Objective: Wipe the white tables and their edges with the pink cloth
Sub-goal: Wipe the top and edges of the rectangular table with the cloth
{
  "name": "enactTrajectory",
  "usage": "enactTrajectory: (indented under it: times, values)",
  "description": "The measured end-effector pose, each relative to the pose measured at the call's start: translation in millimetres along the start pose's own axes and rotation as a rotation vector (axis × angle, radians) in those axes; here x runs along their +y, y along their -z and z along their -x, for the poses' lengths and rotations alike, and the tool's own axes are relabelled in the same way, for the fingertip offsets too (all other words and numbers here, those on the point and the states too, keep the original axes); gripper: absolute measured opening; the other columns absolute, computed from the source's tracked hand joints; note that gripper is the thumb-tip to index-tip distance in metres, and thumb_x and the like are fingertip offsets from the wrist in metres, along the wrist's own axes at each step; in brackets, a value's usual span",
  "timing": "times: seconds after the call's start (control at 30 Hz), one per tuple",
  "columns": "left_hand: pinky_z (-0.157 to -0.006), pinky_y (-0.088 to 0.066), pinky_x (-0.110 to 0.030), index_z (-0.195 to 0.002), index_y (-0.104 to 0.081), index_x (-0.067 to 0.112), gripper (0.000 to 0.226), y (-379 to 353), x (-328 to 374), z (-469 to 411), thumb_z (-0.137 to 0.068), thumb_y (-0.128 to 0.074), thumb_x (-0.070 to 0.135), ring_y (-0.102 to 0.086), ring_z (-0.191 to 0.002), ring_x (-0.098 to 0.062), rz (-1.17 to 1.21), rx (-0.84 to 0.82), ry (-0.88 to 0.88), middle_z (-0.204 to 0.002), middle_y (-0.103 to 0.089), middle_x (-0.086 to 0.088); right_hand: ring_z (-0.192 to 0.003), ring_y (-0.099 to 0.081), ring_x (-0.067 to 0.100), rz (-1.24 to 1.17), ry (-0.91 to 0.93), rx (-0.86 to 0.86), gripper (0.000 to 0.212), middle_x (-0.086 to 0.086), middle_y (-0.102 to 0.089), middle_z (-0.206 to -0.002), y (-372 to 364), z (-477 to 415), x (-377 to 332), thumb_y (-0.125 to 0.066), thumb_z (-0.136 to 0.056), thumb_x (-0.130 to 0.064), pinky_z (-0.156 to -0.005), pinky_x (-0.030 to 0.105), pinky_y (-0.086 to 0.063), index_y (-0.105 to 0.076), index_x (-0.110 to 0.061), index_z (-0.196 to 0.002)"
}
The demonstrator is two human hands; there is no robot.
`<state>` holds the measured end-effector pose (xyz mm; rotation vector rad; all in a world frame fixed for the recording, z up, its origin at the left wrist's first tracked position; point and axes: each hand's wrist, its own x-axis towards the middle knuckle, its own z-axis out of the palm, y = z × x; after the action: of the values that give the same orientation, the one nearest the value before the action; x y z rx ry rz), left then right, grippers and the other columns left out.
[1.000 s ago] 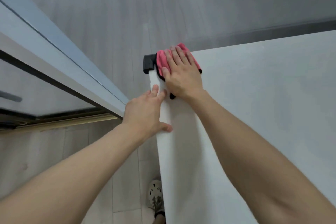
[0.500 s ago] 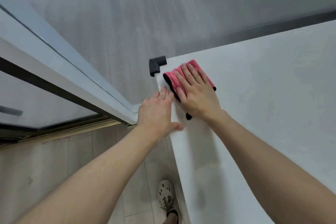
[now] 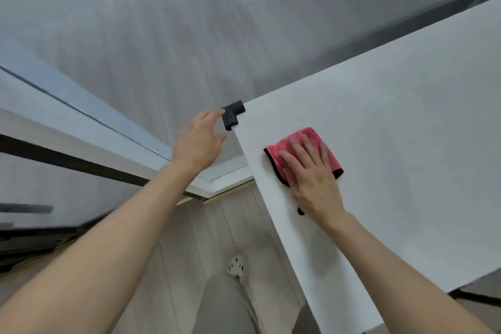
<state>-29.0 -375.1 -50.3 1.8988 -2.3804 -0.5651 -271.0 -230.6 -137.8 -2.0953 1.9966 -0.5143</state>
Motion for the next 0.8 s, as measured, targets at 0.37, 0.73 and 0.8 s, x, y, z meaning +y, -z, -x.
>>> enactTrajectory:
  times: [0.37, 0.73, 0.8]
  values:
    - [-0.094, -0.057, -0.042, -0.151, -0.06, 0.041, 0.054, 13, -36, -79, -0.099, -0.074, 0.05, -0.076, -0.101, -0.025, -0.146, -0.159, -0.412, -0.14, -0.071, 0.017, -0.165, -0.003, 0.048, 0.229, -0.324, -0.023, 0.059, 0.01, -0.018, -0.18, -50, -101, -102, -0.027, -0.114, -0.046, -0.123, 0.079, -0.006, -0.023, -0.031, -0.172]
    - [-0.072, -0.058, -0.045, -0.108, -0.078, 0.024, 0.019, 4, -39, -96, -0.096, -0.078, 0.038, -0.067, -0.073, -0.031, -0.094, -0.138, -0.484, -0.066, -0.067, 0.0, -0.166, 0.0, 0.042, 0.252, -0.514, 0.032, 0.057, 0.004, -0.016, -0.181, -66, -103, -131, -0.028, -0.116, -0.046, -0.125, 0.076, -0.006, -0.023, -0.035, -0.171]
    - [-0.069, -0.056, -0.041, -0.104, -0.076, 0.024, 0.017, 3, -37, -98, -0.097, -0.075, 0.04, -0.064, -0.074, -0.032, -0.18, -0.125, -0.518, -0.071, -0.066, -0.002, -0.167, 0.0, 0.04, 0.251, -0.481, 0.034, 0.058, 0.004, -0.014, -0.181, -69, -104, -129, -0.032, -0.116, -0.045, -0.127, 0.074, -0.006, -0.02, -0.035, -0.172]
